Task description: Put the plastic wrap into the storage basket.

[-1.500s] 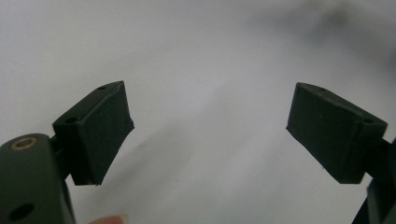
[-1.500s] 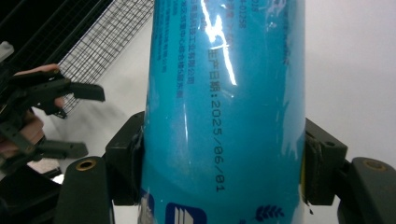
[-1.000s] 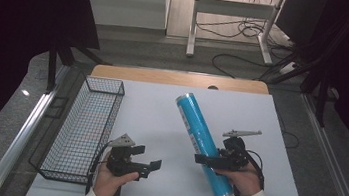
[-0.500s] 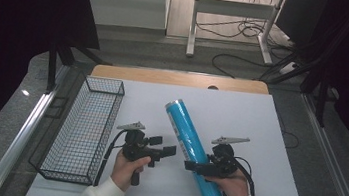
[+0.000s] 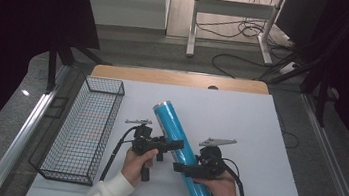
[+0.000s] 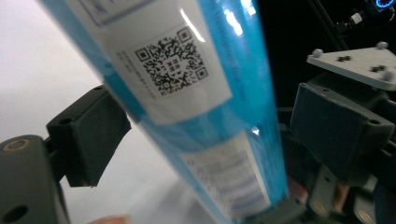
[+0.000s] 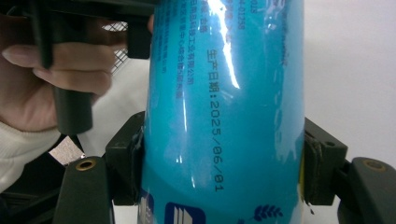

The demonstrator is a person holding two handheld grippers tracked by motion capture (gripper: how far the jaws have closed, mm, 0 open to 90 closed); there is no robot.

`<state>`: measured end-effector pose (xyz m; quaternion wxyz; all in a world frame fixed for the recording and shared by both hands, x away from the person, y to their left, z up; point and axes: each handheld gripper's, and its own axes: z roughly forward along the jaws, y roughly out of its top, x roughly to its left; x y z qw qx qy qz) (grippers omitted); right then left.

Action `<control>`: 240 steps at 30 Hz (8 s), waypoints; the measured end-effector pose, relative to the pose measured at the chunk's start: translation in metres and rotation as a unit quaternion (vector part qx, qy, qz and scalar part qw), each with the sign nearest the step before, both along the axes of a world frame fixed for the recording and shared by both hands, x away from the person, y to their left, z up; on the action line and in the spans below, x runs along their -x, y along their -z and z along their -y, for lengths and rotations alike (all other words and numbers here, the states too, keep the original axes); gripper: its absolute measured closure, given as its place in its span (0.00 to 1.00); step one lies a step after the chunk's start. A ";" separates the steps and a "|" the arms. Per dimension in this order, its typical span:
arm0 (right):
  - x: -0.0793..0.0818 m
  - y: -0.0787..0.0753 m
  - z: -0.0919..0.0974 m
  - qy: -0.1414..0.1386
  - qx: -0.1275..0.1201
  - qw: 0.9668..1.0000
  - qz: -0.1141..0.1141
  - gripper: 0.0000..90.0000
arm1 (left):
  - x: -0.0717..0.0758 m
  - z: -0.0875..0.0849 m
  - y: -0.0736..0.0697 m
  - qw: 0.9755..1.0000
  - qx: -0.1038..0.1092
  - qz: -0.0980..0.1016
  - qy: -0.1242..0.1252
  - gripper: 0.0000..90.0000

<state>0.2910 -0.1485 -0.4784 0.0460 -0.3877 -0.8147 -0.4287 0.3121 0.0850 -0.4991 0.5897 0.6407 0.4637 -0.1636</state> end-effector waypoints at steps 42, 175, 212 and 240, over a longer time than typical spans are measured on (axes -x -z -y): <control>0.003 -0.029 0.033 0.045 -0.048 0.995 0.080 0.09 | 0.000 -0.035 -0.010 0.997 0.069 -0.025 0.014 0.35; -0.008 0.007 0.119 0.118 0.031 0.991 0.056 0.12 | -0.062 -0.250 -0.069 0.933 -0.302 -0.065 -0.183 0.35; -0.009 0.006 0.122 0.127 0.029 0.990 0.056 0.12 | -0.065 -0.250 -0.081 0.937 -0.312 -0.081 -0.133 0.36; -0.010 0.008 0.123 0.130 0.036 0.990 0.053 0.12 | -0.106 -0.213 -0.029 0.913 -0.357 -0.132 -0.146 0.35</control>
